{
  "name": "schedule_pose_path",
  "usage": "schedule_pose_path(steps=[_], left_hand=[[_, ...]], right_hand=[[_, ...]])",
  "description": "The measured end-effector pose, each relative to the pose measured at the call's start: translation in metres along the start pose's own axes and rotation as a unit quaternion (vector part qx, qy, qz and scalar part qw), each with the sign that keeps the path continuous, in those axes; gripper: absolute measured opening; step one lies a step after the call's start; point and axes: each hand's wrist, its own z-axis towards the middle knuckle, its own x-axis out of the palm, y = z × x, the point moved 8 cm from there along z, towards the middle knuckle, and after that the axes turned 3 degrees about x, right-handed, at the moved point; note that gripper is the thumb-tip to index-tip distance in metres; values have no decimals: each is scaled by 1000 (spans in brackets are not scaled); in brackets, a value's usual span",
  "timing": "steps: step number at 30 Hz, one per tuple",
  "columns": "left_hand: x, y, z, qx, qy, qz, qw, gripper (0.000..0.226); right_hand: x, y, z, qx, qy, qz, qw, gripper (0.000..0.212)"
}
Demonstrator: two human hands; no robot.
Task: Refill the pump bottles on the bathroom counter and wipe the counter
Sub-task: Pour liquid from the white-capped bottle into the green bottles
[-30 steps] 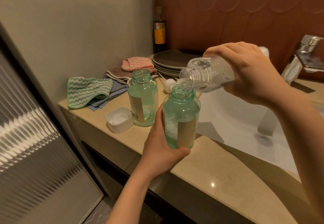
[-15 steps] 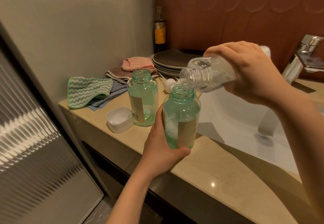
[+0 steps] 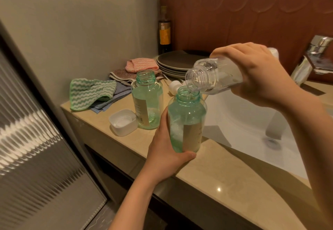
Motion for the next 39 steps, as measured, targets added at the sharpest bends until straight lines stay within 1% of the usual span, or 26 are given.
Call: schedule_pose_path(steps=[39], left_hand=[[0, 1, 1, -8, -1, 2, 1000, 114]], right_hand=[[0, 1, 1, 5, 11, -10, 1000, 70]])
